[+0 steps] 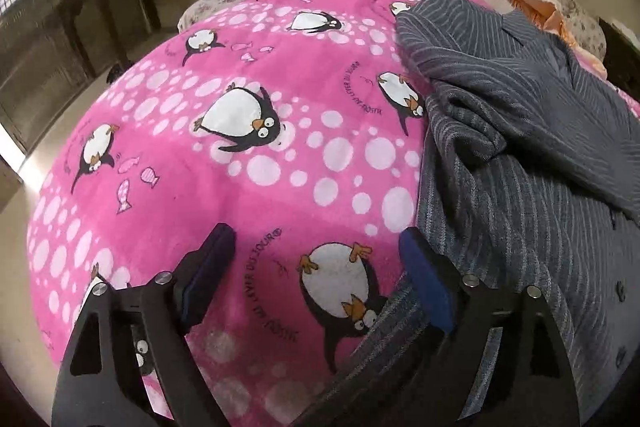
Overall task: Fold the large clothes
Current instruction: 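Grasp the other sleeve cuff with the right gripper and lift it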
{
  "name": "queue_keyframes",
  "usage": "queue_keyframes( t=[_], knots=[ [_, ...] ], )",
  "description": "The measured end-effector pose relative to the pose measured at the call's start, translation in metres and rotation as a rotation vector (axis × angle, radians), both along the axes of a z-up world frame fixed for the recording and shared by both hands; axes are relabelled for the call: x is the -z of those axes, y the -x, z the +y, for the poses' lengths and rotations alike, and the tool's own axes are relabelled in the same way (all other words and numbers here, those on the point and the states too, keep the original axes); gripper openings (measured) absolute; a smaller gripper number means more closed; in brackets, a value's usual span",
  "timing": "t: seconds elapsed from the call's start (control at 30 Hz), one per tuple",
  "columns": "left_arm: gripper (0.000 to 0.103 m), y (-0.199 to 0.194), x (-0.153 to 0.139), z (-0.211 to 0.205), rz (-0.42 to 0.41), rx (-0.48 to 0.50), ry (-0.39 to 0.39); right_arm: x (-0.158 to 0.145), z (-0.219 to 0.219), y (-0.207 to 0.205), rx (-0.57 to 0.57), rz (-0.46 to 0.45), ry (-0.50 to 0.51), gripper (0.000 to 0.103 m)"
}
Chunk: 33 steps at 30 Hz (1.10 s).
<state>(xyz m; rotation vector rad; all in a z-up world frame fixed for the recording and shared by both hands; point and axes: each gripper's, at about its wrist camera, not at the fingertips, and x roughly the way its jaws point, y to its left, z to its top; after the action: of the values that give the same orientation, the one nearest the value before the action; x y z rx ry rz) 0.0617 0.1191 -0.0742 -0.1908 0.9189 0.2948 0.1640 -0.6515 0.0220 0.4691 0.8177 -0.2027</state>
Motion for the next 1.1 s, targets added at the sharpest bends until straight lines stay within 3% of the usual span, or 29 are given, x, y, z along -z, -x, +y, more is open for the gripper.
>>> queue_keyframes(
  t=[0.07,0.13,0.23,0.27,0.47,0.73,0.87,0.97,1.03,1.1],
  knots=[
    [0.086,0.001,0.0,0.003,-0.007,0.001,0.022,0.005,0.0,-0.005,-0.022,-0.041,-0.001,0.072],
    [0.086,0.0,0.0,0.002,-0.004,0.0,0.016,0.006,-0.009,-0.008,-0.032,-0.083,-0.024,0.065],
    [0.086,0.0,0.0,0.003,0.002,-0.001,0.004,0.012,-0.017,-0.018,-0.038,-0.1,-0.066,0.029],
    [0.086,0.0,0.0,0.003,0.002,0.0,0.006,0.012,-0.015,-0.02,-0.049,-0.106,-0.081,0.006],
    [0.087,-0.001,0.0,0.002,0.002,-0.001,0.008,-0.032,0.006,0.013,-0.084,-0.176,-0.013,0.006],
    [0.086,0.002,-0.018,0.012,-0.024,-0.017,0.064,-0.114,0.01,0.133,-0.001,-0.299,-0.033,0.006],
    [0.086,0.019,-0.045,0.024,-0.08,-0.102,-0.037,-0.115,0.017,0.174,0.062,-0.262,-0.124,0.006],
    [0.086,0.027,-0.042,0.034,-0.008,-0.162,-0.116,-0.108,0.042,0.169,0.043,-0.197,-0.129,0.006],
    [0.086,0.032,-0.034,0.04,0.036,-0.196,-0.166,-0.11,0.064,0.158,0.014,-0.194,-0.129,0.006],
    [0.086,0.039,-0.022,0.05,0.059,-0.225,-0.169,-0.119,0.101,0.141,-0.032,-0.21,-0.132,0.006]
  ],
)
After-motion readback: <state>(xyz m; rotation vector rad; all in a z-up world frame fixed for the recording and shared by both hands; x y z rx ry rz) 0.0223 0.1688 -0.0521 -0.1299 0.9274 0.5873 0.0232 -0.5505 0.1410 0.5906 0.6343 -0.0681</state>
